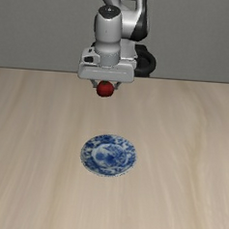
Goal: Pick the tomato and place it on the plate
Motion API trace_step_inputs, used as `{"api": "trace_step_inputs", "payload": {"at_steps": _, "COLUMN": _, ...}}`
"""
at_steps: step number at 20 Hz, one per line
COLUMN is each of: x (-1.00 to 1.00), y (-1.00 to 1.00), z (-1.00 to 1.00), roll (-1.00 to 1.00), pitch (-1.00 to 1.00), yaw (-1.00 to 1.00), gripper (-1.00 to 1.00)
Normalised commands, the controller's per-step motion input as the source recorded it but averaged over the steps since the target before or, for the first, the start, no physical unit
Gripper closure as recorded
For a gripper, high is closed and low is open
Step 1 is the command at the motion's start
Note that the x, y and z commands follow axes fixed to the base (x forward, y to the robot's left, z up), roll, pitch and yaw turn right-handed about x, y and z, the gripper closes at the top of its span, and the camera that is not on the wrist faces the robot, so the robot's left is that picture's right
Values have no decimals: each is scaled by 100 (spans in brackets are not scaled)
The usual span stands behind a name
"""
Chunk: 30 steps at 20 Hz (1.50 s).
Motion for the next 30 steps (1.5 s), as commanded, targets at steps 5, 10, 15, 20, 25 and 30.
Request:
{"api": "trace_step_inputs", "payload": {"at_steps": 5, "x": 100, "y": 0, "z": 0, "roll": 0, "pitch": 0, "yaw": 0, "gripper": 100}}
{"api": "trace_step_inputs", "payload": {"at_steps": 10, "x": 100, "y": 0, "z": 0, "roll": 0, "pitch": 0, "yaw": 0, "gripper": 100}}
{"api": "trace_step_inputs", "payload": {"at_steps": 15, "x": 100, "y": 0, "z": 0, "roll": 0, "pitch": 0, "yaw": 0, "gripper": 100}}
{"api": "trace_step_inputs", "payload": {"at_steps": 20, "x": 80, "y": 20, "z": 0, "roll": 0, "pitch": 0, "yaw": 0, "gripper": 100}}
{"api": "trace_step_inputs", "payload": {"at_steps": 25, "x": 0, "y": 20, "z": 0, "roll": 0, "pitch": 0, "yaw": 0, "gripper": -100}}
{"api": "trace_step_inputs", "payload": {"at_steps": 30, "x": 0, "y": 0, "z": 0, "roll": 0, "pitch": 0, "yaw": 0, "gripper": -100}}
